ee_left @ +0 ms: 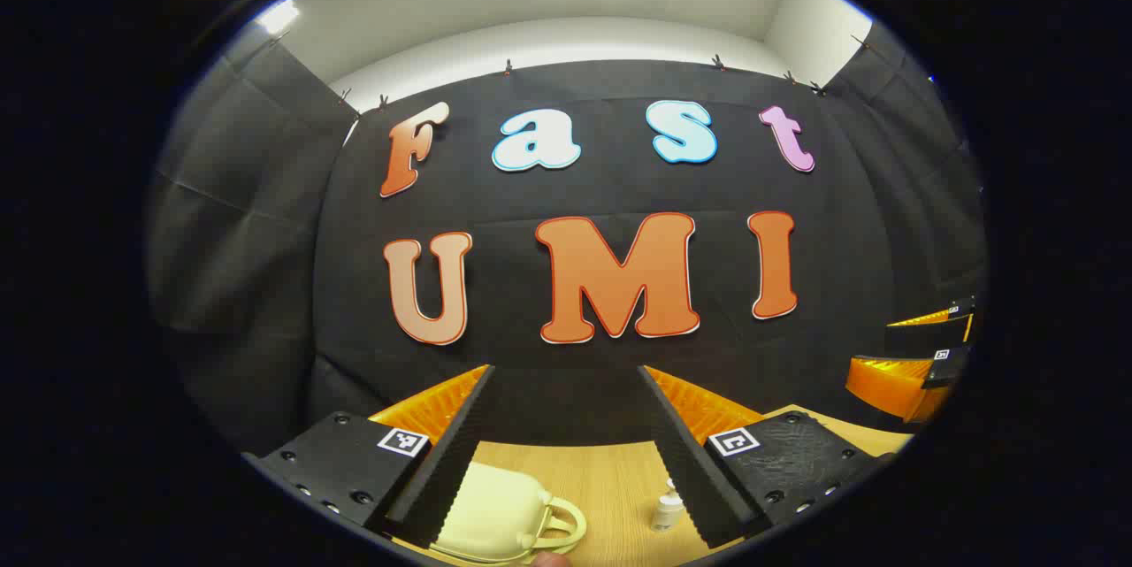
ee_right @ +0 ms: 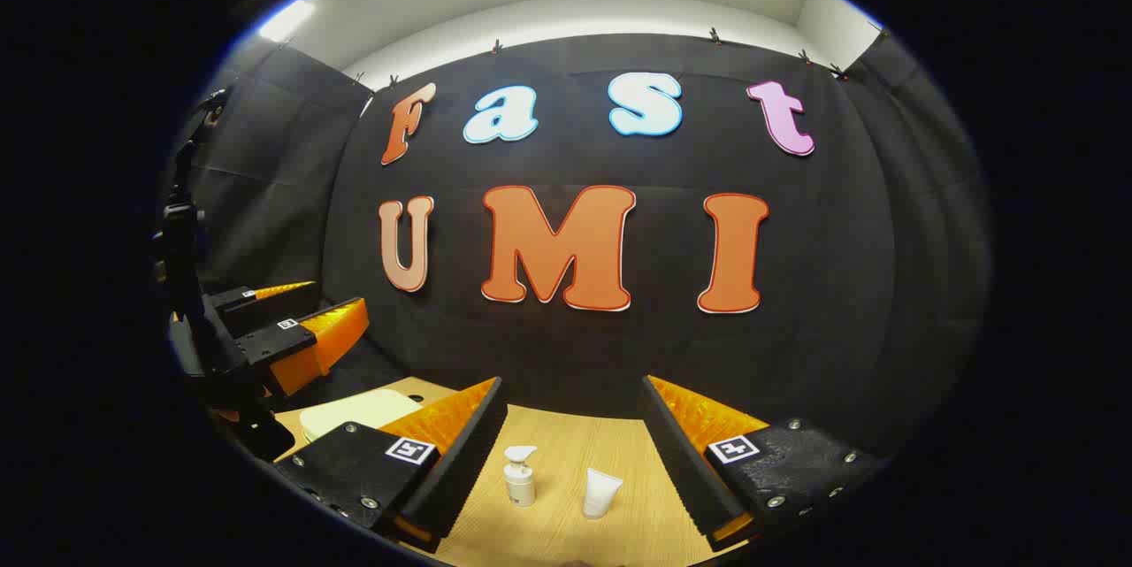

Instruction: First open the suitcase, pack the skin care products into it, and then close the suitcase.

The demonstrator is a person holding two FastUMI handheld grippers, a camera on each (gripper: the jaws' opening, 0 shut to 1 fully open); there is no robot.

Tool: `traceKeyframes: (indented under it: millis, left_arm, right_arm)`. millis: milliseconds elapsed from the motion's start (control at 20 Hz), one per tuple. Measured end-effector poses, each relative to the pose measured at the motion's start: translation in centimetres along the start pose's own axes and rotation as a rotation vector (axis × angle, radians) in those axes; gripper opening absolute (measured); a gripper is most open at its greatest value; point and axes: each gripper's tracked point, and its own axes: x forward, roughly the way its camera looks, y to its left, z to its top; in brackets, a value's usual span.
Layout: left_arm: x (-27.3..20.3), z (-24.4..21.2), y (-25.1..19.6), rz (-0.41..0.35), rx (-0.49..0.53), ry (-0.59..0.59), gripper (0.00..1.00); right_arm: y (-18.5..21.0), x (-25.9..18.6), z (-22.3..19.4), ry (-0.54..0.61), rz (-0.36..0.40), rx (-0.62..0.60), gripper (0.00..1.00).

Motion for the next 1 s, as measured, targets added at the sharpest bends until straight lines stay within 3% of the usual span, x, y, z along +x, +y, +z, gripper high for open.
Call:
traceKeyframes:
  millis: [150, 250, 300, 350, 1000]
  left_arm:
    - [1.0, -0.2, 0.9, -0.021, 0.003, 0.001, 0.99]
    - [1.6, -0.6, 1.5, -0.031, 0.012, 0.004, 0.99]
    - [2.0, -0.7, 1.7, -0.039, 0.01, 0.009, 1.0]
    - [2.1, -0.8, 2.0, -0.046, 0.011, 0.009, 0.99]
    - [3.7, -3.3, 2.8, -0.099, 0.105, 0.032, 0.99]
  right_arm:
    - [-0.1, 0.7, -0.1, -0.008, -0.046, -0.001, 1.0]
    - [0.3, 1.1, 0.0, -0.011, -0.066, 0.004, 0.96]
    - [0.7, 1.4, -0.1, -0.006, -0.066, 0.001, 1.0]
    - [0.8, 1.4, -0.2, 0.0, -0.069, -0.004, 0.96]
    - [1.9, 2.7, -0.6, 0.022, -0.097, -0.021, 0.96]
